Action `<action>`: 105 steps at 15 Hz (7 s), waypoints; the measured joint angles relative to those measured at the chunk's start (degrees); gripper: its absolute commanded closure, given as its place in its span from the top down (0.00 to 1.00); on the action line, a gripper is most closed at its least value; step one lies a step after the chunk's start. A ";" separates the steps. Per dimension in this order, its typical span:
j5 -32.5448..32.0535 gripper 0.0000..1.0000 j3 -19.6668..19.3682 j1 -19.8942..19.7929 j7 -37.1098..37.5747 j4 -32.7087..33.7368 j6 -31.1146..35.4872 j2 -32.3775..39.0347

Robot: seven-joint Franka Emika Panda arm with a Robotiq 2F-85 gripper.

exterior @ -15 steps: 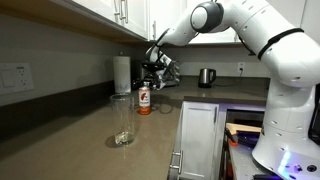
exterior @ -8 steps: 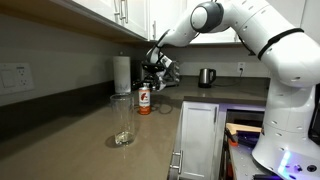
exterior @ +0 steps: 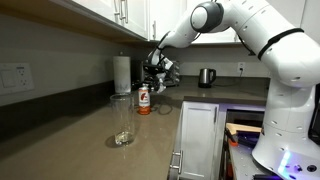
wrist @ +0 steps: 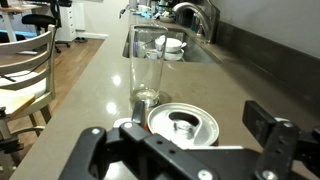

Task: Pour the juice in the can into the glass.

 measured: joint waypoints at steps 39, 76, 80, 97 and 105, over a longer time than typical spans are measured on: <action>0.36 0.31 -0.68 2.24 -0.41 -7.82 3.96 -4.02; -7.53 0.27 -0.06 8.82 3.58 -30.36 23.89 -31.18; -7.57 0.52 1.15 8.83 3.64 -30.46 23.67 -32.88; -7.58 0.52 1.88 8.83 3.64 -30.54 23.55 -33.44; -7.57 0.52 1.88 8.83 3.64 -30.55 23.55 -33.44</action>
